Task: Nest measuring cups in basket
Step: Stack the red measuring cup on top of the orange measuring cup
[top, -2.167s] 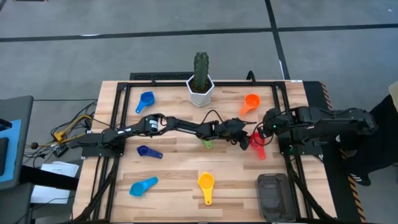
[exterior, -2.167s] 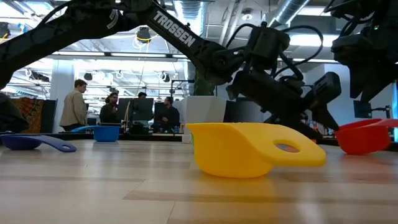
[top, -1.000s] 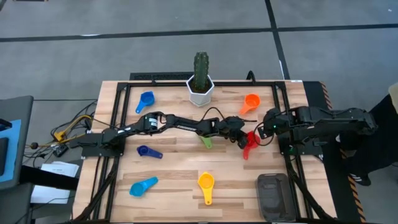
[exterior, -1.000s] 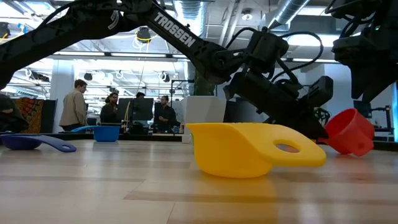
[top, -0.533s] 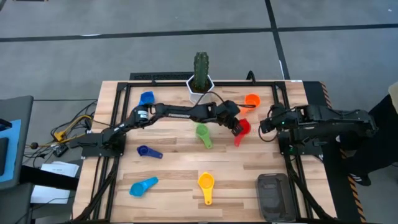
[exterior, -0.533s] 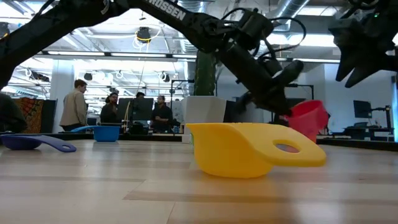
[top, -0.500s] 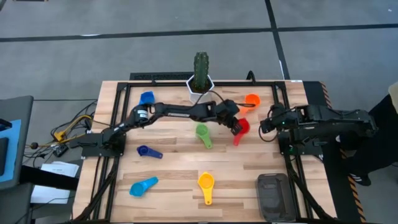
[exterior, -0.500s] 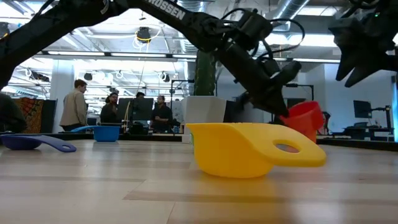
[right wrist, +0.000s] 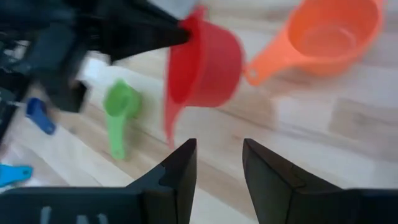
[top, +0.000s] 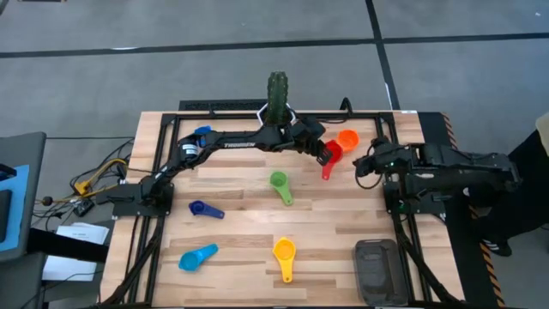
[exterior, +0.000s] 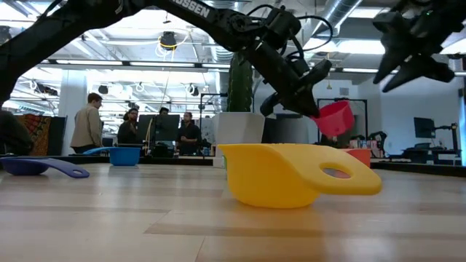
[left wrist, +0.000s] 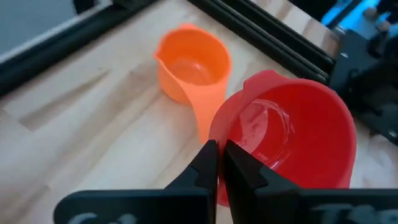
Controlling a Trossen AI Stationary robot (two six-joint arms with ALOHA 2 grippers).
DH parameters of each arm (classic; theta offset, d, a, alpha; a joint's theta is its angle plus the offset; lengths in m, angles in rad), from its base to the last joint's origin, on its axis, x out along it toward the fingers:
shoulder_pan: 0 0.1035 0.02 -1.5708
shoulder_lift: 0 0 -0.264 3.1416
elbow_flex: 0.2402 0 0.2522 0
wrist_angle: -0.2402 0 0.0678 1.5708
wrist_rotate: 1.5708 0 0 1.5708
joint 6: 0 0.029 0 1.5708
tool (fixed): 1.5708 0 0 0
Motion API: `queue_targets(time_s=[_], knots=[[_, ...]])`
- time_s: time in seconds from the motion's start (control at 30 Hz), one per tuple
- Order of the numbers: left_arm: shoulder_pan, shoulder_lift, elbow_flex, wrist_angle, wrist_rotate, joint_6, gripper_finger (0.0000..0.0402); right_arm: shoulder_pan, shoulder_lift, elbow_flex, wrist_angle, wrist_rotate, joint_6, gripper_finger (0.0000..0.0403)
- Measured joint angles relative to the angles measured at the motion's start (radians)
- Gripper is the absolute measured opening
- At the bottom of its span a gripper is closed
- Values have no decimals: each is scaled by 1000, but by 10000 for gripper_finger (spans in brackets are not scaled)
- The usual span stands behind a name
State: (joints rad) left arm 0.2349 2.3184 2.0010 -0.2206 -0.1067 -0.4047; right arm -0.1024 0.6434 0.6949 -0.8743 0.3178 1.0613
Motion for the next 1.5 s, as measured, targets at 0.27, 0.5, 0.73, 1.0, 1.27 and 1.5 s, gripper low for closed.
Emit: queue_targets(time_s=[0.27, 0.5, 0.73, 1.0, 1.27, 1.5], knots=[[-13, -8, 0, 3, -12, 1, 0, -95, 58, 0, 192, 19, -192, 197], [-30, -10, 0, -4, -15, -8, 0, -172, 157, 0, 225, -7, -324, 211], [-42, -18, 73, -78, -57, 9, 0, -181, 215, 0, 243, -35, -374, 192], [-46, -18, 160, -206, -65, 46, 0, -182, 189, 0, 283, -104, -366, 164], [-38, -18, 316, -358, -37, 44, 0, -144, -2, 61, 289, -42, -297, 164], [-7, -27, 353, -350, -40, -36, 0, -142, -124, 70, 243, -72, -225, 205]])
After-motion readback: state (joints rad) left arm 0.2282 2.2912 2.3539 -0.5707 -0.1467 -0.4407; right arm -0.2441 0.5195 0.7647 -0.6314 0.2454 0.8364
